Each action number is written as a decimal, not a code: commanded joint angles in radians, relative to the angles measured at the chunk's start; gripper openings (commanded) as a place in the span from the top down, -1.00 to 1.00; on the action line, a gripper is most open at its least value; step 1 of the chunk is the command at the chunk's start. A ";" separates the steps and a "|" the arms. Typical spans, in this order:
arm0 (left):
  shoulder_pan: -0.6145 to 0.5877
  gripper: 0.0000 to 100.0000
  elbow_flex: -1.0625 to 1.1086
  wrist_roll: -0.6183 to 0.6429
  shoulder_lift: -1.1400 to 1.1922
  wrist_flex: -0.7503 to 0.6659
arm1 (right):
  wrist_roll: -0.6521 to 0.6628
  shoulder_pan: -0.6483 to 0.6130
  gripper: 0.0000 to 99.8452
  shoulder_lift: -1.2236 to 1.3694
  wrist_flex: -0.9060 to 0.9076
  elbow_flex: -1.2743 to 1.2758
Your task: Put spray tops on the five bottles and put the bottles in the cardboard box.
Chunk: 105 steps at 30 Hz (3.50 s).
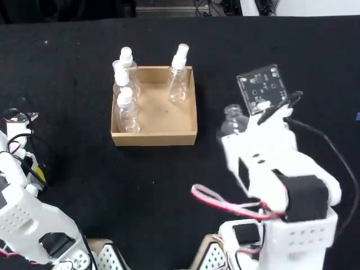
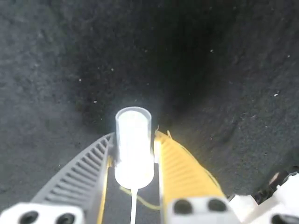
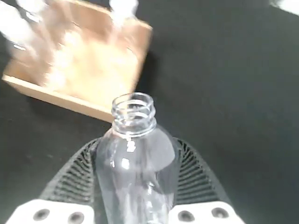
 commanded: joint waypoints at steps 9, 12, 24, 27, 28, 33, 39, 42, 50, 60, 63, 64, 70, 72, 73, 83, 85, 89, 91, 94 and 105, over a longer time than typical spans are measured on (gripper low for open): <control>-0.041 0.94 -0.038 0.502 -0.500 0.012 | -0.034 -0.443 0.98 -0.213 -0.367 0.206; 0.007 0.94 -0.071 0.606 -0.621 0.048 | -0.017 -0.443 0.98 -0.292 -0.535 0.386; 0.372 0.94 -0.559 0.967 -0.838 0.181 | -0.023 -0.443 0.98 -0.357 -1.030 0.901; 0.489 0.94 -0.717 1.056 -0.839 0.180 | -0.029 -0.446 0.98 -0.357 -1.083 0.960; 0.536 0.94 -0.762 1.086 -0.835 0.176 | -0.048 -0.446 0.98 -0.357 -1.097 0.972; 0.799 0.94 -0.862 1.204 -0.832 0.147 | -0.097 -0.445 0.98 -0.358 -1.149 1.010; 1.027 0.94 -0.829 1.221 -0.827 -0.006 | -0.092 -0.442 0.98 -0.358 -1.157 1.021; 1.109 0.94 -0.742 1.223 -0.829 -0.087 | -0.092 -0.442 0.98 -0.358 -1.157 1.021; 1.152 0.94 -0.584 1.223 -0.830 -0.147 | -0.100 -0.440 0.98 -0.358 -1.158 1.013; 1.150 0.94 -0.573 1.218 -0.821 -0.242 | -0.204 -0.440 0.98 -0.358 -1.200 1.017; 1.158 0.94 -0.573 1.218 -0.818 -0.269 | -0.204 -0.440 0.98 -0.358 -1.200 1.017; 1.159 0.94 -0.573 1.218 -0.818 -0.272 | -0.204 -0.440 0.98 -0.358 -1.200 1.017; 1.152 0.94 -0.461 1.215 -0.830 -0.298 | -0.204 -0.440 0.98 -0.358 -1.200 1.015; 1.152 0.94 -0.432 1.215 -0.830 -0.305 | -0.204 -0.440 0.98 -0.358 -1.200 1.015; 1.152 0.94 -0.417 1.215 -0.830 -0.311 | -0.204 -0.440 0.98 -0.358 -1.200 1.015; 1.162 0.94 -0.384 1.221 -0.856 -0.216 | -0.204 -0.442 0.98 -0.358 -1.201 1.015; 1.162 0.94 -0.361 1.221 -0.891 -0.173 | -0.204 -0.442 0.98 -0.358 -1.206 1.013; 1.162 0.93 -0.245 1.214 -0.956 -0.203 | -0.206 -0.442 0.98 -0.358 -1.241 1.021; 1.162 0.92 -0.177 1.214 -0.990 -0.230 | -0.207 -0.442 0.98 -0.358 -1.243 1.021; 1.164 0.75 -0.084 1.215 -1.046 -0.276 | -0.206 -0.442 0.98 -0.358 -1.243 1.021; 1.188 0.51 0.015 1.212 -1.243 -0.310 | -0.207 -0.442 0.98 -0.358 -1.241 1.021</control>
